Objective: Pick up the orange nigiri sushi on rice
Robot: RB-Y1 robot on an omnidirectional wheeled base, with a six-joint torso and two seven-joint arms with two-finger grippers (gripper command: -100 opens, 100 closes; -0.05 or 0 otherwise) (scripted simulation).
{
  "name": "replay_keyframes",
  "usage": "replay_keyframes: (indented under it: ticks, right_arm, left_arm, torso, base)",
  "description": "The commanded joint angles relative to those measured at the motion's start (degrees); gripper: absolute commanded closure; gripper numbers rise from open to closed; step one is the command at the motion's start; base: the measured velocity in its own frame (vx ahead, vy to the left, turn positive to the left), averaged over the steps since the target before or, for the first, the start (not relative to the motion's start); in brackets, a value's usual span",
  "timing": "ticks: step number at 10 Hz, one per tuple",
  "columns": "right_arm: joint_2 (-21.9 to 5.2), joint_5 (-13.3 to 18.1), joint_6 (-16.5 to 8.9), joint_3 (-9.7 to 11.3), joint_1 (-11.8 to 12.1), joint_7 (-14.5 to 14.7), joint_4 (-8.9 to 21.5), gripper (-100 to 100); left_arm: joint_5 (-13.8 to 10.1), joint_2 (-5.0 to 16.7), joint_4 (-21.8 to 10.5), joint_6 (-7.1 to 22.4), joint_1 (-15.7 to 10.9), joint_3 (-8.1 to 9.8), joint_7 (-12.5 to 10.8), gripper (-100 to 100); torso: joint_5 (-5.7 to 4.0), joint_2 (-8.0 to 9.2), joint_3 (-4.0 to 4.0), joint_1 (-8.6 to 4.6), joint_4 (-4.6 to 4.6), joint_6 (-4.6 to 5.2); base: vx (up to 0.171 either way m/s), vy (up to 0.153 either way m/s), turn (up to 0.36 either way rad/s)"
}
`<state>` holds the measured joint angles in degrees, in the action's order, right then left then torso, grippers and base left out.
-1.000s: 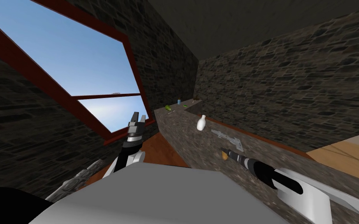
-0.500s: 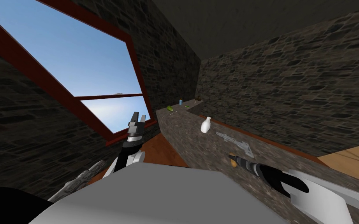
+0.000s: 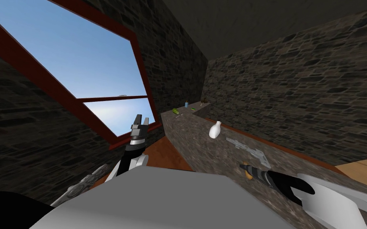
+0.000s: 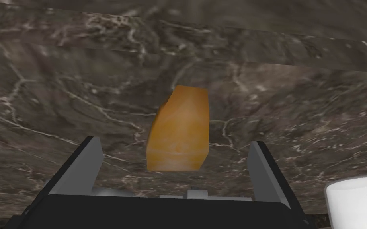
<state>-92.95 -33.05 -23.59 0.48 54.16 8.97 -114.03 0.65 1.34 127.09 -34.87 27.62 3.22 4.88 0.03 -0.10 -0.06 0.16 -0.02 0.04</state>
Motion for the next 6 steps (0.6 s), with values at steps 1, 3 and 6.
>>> replay_keyframes:
  ticks: [1,3,6]
  right_arm:
    - [-1.7,-1.4,-1.1,-0.6,1.5,-0.1,0.2,-100]
    - [-1.1,-1.0,-0.8,-0.3,0.9,0.0,0.3,0]
    - [2.8,1.1,0.6,2.2,0.2,1.0,3.0,-100]
  left_arm:
    - [0.0,0.0,0.0,0.0,0.0,0.00,0.0,0]
    - [0.0,0.0,0.0,0.0,0.0,0.00,0.0,0]
    - [0.0,0.0,0.0,0.0,0.0,0.00,0.0,0]
  torso:
    - [0.00,0.00,0.00,0.00,0.00,0.00]
    - [0.00,0.05,0.03,-0.04,0.01,0.01]
    - [-0.05,0.05,0.03,-0.17,0.02,0.00]
  base:
    - [0.040,0.050,0.042]
    - [0.009,0.012,0.002]
    - [0.031,-0.001,0.098]
